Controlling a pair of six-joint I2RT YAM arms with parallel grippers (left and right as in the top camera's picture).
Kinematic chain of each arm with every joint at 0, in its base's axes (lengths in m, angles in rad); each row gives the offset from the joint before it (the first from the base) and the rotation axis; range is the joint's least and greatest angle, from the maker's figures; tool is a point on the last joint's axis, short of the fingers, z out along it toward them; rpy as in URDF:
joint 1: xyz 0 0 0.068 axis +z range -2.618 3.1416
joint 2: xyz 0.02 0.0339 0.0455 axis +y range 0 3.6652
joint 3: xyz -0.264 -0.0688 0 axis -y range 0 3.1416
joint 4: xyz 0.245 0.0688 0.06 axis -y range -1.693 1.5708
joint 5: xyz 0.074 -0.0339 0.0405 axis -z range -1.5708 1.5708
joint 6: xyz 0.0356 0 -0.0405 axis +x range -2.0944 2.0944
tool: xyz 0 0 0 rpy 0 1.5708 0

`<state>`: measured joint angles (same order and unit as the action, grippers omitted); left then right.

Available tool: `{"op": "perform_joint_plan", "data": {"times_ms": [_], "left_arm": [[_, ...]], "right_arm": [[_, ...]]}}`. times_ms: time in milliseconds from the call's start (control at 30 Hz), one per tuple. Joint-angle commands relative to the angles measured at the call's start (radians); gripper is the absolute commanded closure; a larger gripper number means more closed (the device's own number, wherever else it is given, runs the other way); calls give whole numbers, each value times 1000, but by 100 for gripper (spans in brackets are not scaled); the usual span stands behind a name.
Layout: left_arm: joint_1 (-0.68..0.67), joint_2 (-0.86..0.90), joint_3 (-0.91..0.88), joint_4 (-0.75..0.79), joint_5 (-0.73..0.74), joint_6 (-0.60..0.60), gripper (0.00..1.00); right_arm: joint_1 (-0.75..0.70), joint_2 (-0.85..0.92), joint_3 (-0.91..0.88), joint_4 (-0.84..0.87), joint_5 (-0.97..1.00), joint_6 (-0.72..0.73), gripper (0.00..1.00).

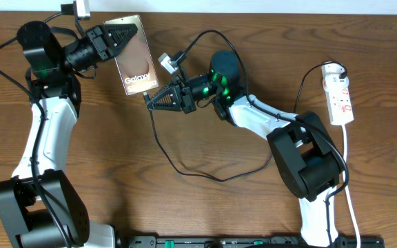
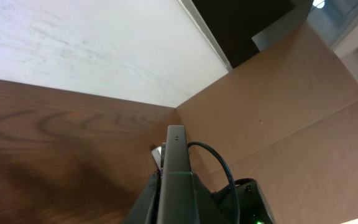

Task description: Plug charger to phone and switch on socket

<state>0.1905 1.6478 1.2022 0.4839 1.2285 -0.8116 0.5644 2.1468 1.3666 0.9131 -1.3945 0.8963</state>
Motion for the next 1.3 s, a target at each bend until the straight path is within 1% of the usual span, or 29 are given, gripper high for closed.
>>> {"op": "perform_joint_plan", "data": {"times_ms": [0,267,433,833,1267], "left_arm": [[0,-2,6,16,33,-6,92],[0,-2,6,16,31,-19,92],[0,-2,6,16,10,-47,92],[-2,-2,6,16,18,-47,92],[-30,-2,6,16,17,-16,93]], "right_arm": [[-9,-1,7,4,12,9,99],[-5,-1,7,4,12,8,99],[-4,-1,7,4,12,9,99],[0,-1,7,4,20,9,99],[0,-1,7,5,18,24,99]]}}
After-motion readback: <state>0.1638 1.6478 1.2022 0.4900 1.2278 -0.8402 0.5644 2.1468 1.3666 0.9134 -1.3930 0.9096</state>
